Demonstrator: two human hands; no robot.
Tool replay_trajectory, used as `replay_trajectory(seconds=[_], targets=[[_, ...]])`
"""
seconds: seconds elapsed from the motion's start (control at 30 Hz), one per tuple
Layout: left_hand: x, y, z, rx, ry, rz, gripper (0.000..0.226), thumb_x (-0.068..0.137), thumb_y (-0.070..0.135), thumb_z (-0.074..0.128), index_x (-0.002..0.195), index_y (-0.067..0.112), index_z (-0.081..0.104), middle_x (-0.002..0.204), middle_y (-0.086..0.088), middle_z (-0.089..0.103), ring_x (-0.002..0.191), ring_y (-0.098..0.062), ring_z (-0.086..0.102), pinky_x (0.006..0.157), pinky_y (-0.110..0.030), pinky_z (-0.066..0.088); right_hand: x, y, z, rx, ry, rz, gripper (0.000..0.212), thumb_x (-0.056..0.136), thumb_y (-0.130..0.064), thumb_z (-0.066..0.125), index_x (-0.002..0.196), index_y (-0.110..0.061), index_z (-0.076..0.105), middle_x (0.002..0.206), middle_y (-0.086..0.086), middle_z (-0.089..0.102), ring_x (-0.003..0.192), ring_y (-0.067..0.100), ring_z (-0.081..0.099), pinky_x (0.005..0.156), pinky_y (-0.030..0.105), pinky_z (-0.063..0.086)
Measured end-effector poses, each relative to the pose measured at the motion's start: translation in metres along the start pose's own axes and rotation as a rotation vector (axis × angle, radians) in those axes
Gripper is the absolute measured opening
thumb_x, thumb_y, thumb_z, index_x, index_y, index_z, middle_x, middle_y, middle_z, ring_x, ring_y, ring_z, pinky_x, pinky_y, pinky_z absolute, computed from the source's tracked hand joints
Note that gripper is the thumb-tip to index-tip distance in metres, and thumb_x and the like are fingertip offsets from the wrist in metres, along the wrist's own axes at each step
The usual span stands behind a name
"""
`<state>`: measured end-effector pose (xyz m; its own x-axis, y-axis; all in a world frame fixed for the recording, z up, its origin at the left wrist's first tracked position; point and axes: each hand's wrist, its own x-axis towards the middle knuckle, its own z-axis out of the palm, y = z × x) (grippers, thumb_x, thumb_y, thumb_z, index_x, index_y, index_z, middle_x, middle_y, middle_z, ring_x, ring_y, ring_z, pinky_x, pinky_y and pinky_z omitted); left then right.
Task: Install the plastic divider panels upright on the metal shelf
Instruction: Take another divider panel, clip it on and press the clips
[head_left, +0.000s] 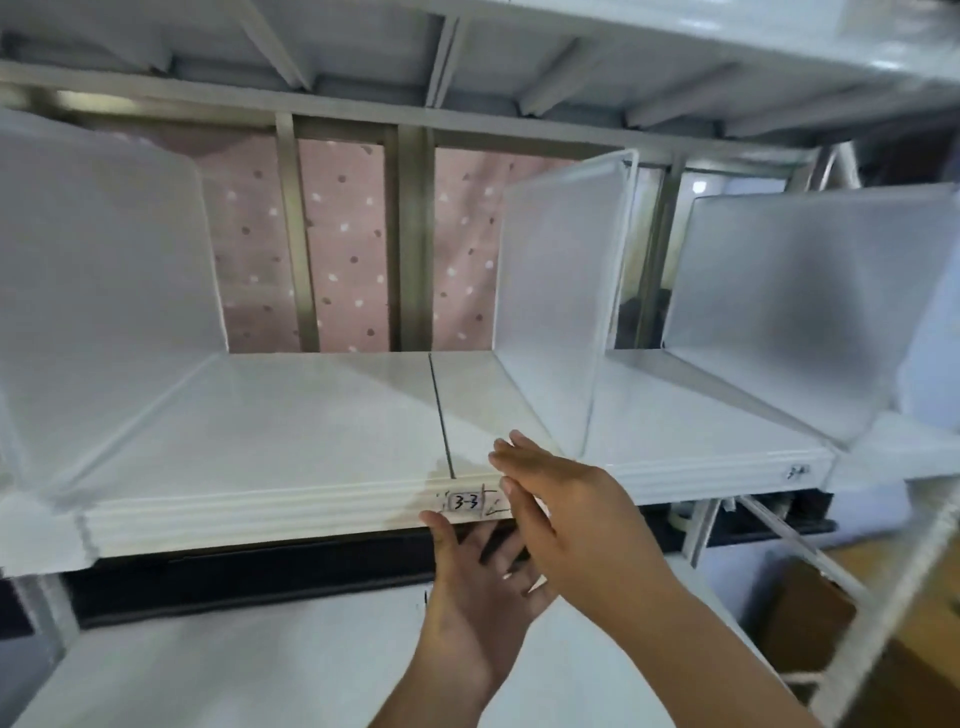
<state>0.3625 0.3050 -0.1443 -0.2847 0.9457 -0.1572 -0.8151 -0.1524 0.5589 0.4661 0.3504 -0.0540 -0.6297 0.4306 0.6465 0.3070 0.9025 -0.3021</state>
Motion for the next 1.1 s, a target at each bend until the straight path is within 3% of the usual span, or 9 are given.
replay_trajectory(seconds=[0.2, 0.3, 0.37, 0.47, 0.6, 0.7, 0.83, 1.0, 1.1], targets=[[0.02, -0.039, 0.026, -0.121, -0.055, -0.096, 0.137, 0.052, 0.102, 0.052, 0.164, 0.024, 0.032, 0.148, -0.033, 0.059, 0.132, -0.053, 0.062, 0.098, -0.065, 0.058, -0.019, 0.045, -0.025, -0.05, 0.173, 0.031, 0.028, 0.098, -0.028, 0.06, 0.119, -0.019, 0.076, 0.127, -0.005, 0.073, 0.128, -0.004, 0.054, 0.1, 0.025, 0.051], [0.027, -0.046, 0.034, -0.267, -0.087, -0.12, 0.148, 0.038, 0.1, 0.066, 0.163, 0.029, 0.028, 0.144, -0.041, 0.057, 0.131, -0.058, 0.06, 0.096, -0.065, 0.057, -0.017, 0.068, -0.034, -0.09, 0.186, 0.082, 0.026, 0.096, -0.027, 0.068, 0.119, -0.018, 0.076, 0.129, 0.001, 0.072, 0.124, 0.007, 0.061, 0.099, 0.03, 0.053], [0.031, -0.048, 0.037, -0.357, -0.114, -0.121, 0.152, 0.034, 0.098, 0.071, 0.162, 0.028, 0.029, 0.144, -0.044, 0.055, 0.133, -0.059, 0.058, 0.099, -0.066, 0.056, -0.01, 0.085, -0.039, -0.092, 0.074, 0.17, 0.037, 0.095, -0.032, 0.071, 0.13, -0.02, 0.07, 0.142, 0.001, 0.063, 0.133, 0.014, 0.057, 0.107, 0.036, 0.049], [0.035, -0.049, 0.038, -0.405, -0.195, -0.131, 0.155, 0.034, 0.098, 0.072, 0.16, 0.013, 0.039, 0.15, -0.041, 0.051, 0.139, -0.054, 0.054, 0.109, -0.06, 0.052, 0.008, 0.102, -0.041, -0.11, -0.274, 0.246, 0.065, 0.092, -0.037, 0.073, 0.15, -0.021, 0.048, 0.159, -0.004, 0.045, 0.149, 0.01, 0.034, 0.118, 0.034, 0.035], [0.042, -0.05, 0.034, -0.423, -0.248, -0.124, 0.157, 0.037, 0.098, 0.071, 0.157, 0.001, 0.043, 0.152, -0.043, 0.048, 0.14, -0.056, 0.052, 0.11, -0.059, 0.052, 0.03, 0.115, -0.041, -0.142, -0.478, 0.214, 0.058, 0.088, -0.034, 0.076, 0.141, -0.023, 0.054, 0.135, -0.006, 0.064, 0.122, 0.017, 0.06, 0.1, 0.033, 0.048], [0.048, -0.049, 0.033, -0.389, -0.274, -0.112, 0.155, 0.041, 0.1, 0.068, 0.154, -0.005, 0.048, 0.155, -0.043, 0.045, 0.143, -0.057, 0.048, 0.119, -0.059, 0.044, 0.037, 0.121, -0.04, -0.189, -0.495, 0.19, 0.061, 0.084, -0.04, 0.078, 0.138, -0.025, 0.057, 0.129, -0.012, 0.068, 0.115, 0.014, 0.064, 0.093, 0.03, 0.05], [0.058, -0.051, 0.028, -0.34, -0.275, -0.108, 0.145, 0.05, 0.098, 0.065, 0.15, -0.006, 0.053, 0.154, -0.04, 0.047, 0.144, -0.054, 0.048, 0.122, -0.057, 0.04, 0.037, 0.131, -0.036, -0.258, -0.451, 0.132, 0.05, 0.08, -0.042, 0.08, 0.125, -0.029, 0.062, 0.087, -0.023, 0.067, 0.086, 0.008, 0.064, 0.067, 0.015, 0.044], [0.061, -0.049, 0.018, -0.259, -0.211, -0.088, 0.139, 0.045, 0.086, 0.077, 0.146, -0.007, 0.056, 0.152, -0.04, 0.05, 0.14, -0.054, 0.053, 0.117, -0.053, 0.046, 0.038, 0.138, -0.041, -0.231, -0.396, 0.134, 0.068, 0.072, -0.048, 0.085, 0.136, -0.034, 0.064, 0.124, -0.013, 0.073, 0.107, 0.012, 0.066, 0.066, 0.0, 0.029], [0.061, -0.048, 0.014, -0.257, -0.165, -0.087, 0.127, 0.053, 0.084, 0.071, 0.139, -0.009, 0.063, 0.147, -0.039, 0.056, 0.132, -0.054, 0.061, 0.102, -0.052, 0.058, 0.035, 0.136, -0.041, -0.208, -0.369, 0.126, 0.063, 0.07, -0.047, 0.087, 0.128, -0.032, 0.07, 0.119, -0.008, 0.076, 0.105, 0.009, 0.056, 0.066, -0.002, 0.031]])
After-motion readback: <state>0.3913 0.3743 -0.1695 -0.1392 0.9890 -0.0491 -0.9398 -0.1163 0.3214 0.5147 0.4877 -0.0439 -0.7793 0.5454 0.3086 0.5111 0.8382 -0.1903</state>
